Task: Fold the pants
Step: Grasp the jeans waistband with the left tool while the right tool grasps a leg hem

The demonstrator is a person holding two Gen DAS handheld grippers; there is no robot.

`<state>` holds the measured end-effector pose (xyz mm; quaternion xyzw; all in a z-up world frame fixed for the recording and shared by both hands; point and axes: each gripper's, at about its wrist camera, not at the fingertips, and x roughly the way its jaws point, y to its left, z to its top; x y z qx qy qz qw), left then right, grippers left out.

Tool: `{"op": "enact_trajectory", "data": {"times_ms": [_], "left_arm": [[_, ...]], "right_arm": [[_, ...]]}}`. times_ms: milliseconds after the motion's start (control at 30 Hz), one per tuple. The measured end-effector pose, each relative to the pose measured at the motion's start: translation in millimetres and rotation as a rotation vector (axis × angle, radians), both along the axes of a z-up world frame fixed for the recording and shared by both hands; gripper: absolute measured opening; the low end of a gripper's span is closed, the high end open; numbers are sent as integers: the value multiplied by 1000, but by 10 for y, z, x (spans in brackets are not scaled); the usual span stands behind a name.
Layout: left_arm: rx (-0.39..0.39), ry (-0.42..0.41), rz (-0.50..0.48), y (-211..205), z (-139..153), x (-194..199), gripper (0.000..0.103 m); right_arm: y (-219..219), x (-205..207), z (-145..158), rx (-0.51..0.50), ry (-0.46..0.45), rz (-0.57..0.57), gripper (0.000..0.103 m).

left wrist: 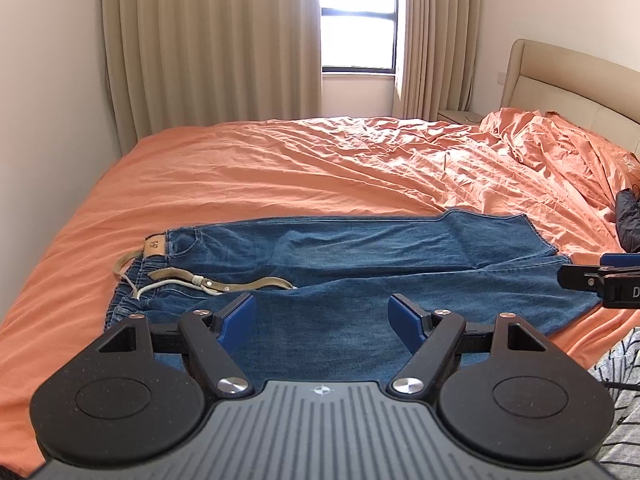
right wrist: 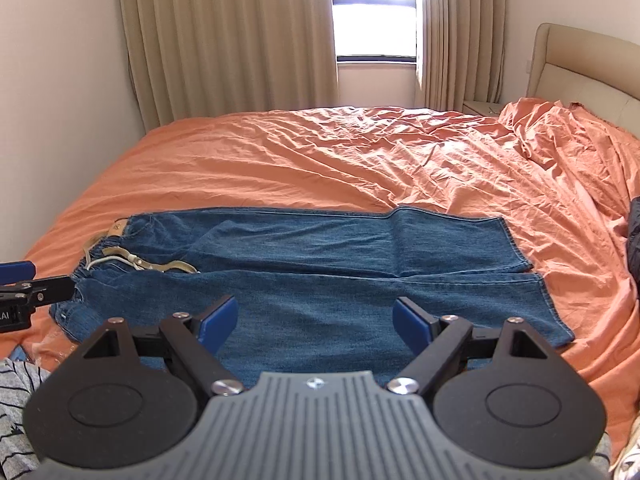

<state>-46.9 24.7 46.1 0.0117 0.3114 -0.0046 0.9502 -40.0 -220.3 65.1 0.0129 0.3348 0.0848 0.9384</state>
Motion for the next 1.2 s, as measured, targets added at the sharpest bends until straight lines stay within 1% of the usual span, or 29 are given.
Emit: {"op": "enact_trajectory", "data": {"times_ms": [100,167,200,233,300,333,367,400,500,533,567,600,700,767,833,900,967,1000,1033,1067,1100,1133,1167,1200], "left_arm": [[2,-12,12,247,-30,187,82],[-25,-10,25,467,-74,358,79],[-38,-7,26,587,-107,455,77],[-43,-13,21,703,-147,553,70],[-37,-26,25,949,-241,765,70],[-31,-23,36,1072,-292,891,70],[-31,-11,46,1216,-361,1032,70],[-45,9,54,1359,-422,1174,70],[-130,57,120,1883,-696,1589,70],[-152,68,154,2066,-802,1717,70],[-167,80,195,2236,-898,1834,70],[-182,91,222,2370,-985,1945,69],[-217,131,268,2757,-1283,2296,69],[-253,160,289,2940,-1468,2499,69],[-283,178,308,3076,-1643,2665,70],[-310,201,316,3182,-1798,2811,70],[-330,209,317,3271,-1919,2930,68],[-337,208,307,3298,-1954,2965,66],[-348,203,297,3337,-1986,3007,60],[-365,195,291,3368,-2004,3034,57],[-394,189,283,3408,-2014,3063,49],[-424,188,279,3431,-2021,3099,45],[-443,186,277,3445,-2019,3124,45],[-466,183,268,3474,-2017,3172,42]], "right_arm": [[-149,225,-132,-33,-50,0,81],[-242,430,-256,-75,-71,3,81],[-299,554,-329,-89,-75,-9,81],[-358,658,-390,-82,-80,-17,81],[-522,942,-535,-36,-61,-16,79],[-618,1122,-626,-13,-40,-12,73],[-692,1277,-712,-1,-24,-11,65],[-750,1399,-782,1,-18,-23,62],[-925,1802,-1054,-20,-6,-71,60],[-986,1919,-1138,-24,-6,-72,55],[-1045,2047,-1227,-32,-3,-80,51],[-1088,2163,-1295,-41,10,-91,51],[-1219,2506,-1497,-74,64,-145,49],[-1286,2700,-1611,-74,89,-158,44],[-1322,2855,-1707,-80,115,-152,43],[-1368,2997,-1791,-83,126,-140,39],[-1446,3138,-1868,-71,147,-155,34],[-1482,3201,-1891,-75,152,-164,34],[-1513,3273,-1912,-87,154,-169,34],[-1546,3340,-1932,-104,158,-169,34],[-1581,3404,-1951,-118,163,-166,34],[-1631,3466,-1961,-128,168,-162,34],[-1682,3533,-1975,-135,172,-162,34],[-1738,3598,-1988,-135,176,-165,34]]}}
